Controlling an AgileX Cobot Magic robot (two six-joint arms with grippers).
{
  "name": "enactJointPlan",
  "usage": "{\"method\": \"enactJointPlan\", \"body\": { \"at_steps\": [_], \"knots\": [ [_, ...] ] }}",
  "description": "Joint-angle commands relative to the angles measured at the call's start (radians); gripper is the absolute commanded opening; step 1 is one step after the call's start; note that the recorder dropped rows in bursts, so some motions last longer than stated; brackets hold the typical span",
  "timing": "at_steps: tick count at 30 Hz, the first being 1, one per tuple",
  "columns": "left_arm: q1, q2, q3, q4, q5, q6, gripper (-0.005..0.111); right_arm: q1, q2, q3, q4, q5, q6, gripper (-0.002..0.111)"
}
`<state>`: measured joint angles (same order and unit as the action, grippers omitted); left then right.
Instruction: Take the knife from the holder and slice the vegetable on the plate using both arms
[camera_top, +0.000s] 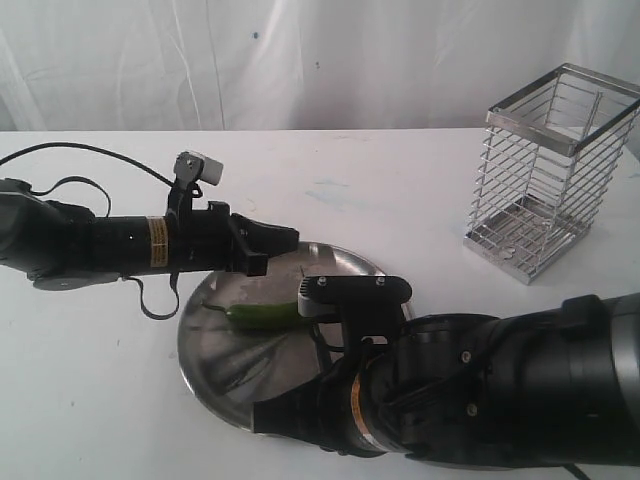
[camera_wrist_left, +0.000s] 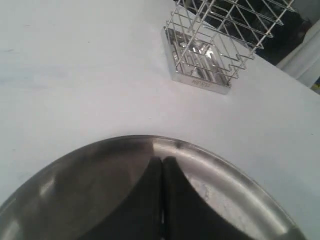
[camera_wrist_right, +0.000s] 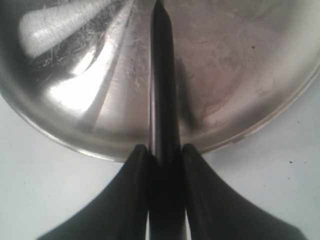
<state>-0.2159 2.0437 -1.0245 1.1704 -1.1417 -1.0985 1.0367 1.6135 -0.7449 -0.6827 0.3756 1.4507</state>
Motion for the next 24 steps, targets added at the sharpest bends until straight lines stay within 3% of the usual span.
{"method": "enactJointPlan", "body": {
  "at_steps": [1, 5, 12, 24],
  "knots": [
    [-0.036, 0.005, -0.002, -0.019, -0.015, 0.006, 0.000, 0.000, 0.002, 0.001, -0.002, -0.007, -0.001, 0.000],
    [-0.057, 0.022, -0.002, -0.039, 0.016, 0.036, 0.000, 0.000, 0.002, 0.001, -0.002, -0.007, -0.001, 0.000],
    [-0.065, 0.059, -0.002, 0.010, 0.188, 0.039, 0.000, 0.000, 0.005, 0.001, -0.002, -0.007, -0.001, 0.000],
    [-0.065, 0.102, -0.002, 0.064, 0.261, -0.007, 0.000, 0.000, 0.004, 0.001, 0.000, -0.005, -0.001, 0.000]
  ]
}}
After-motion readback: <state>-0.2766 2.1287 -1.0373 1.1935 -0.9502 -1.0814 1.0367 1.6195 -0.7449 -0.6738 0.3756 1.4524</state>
